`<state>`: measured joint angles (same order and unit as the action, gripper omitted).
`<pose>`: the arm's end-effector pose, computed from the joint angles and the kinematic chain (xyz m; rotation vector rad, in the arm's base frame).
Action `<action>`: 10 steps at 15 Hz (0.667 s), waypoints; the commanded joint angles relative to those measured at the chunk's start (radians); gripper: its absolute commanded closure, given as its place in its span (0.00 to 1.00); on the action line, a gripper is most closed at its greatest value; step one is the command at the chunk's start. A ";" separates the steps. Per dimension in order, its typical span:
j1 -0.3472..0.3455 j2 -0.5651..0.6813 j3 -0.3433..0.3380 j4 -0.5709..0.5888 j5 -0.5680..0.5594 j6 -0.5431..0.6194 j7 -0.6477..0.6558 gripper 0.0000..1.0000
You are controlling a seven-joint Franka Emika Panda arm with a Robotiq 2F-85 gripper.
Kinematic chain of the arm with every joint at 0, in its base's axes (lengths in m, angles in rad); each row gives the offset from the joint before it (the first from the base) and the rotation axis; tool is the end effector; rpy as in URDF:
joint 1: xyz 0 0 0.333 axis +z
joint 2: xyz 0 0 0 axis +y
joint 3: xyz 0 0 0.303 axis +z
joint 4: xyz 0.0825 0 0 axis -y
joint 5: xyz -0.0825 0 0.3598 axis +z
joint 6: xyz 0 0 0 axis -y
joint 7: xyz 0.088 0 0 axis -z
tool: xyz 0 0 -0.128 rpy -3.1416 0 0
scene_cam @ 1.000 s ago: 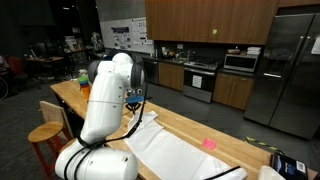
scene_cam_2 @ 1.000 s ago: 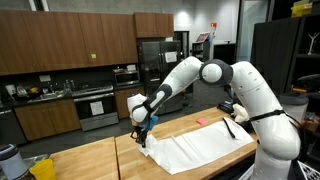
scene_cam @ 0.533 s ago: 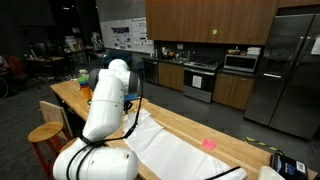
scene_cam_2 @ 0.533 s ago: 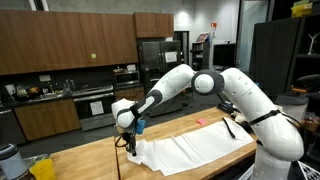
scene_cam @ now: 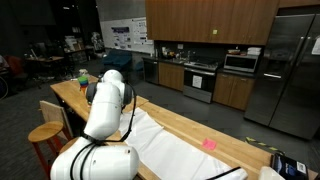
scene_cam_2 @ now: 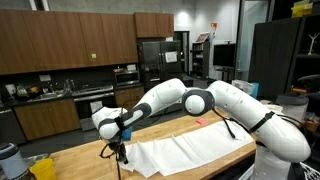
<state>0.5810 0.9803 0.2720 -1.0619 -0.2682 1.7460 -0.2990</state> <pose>0.5250 0.4728 0.2075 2.5431 1.6449 -0.3836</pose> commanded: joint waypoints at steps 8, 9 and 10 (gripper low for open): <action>0.097 0.231 -0.024 0.522 0.062 0.005 -0.049 1.00; 0.097 0.234 -0.023 0.548 0.083 -0.013 -0.064 0.75; 0.082 0.204 -0.005 0.457 0.043 -0.002 -0.031 0.98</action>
<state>0.6635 1.1840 0.2669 -0.6035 -0.2247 1.7442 -0.3303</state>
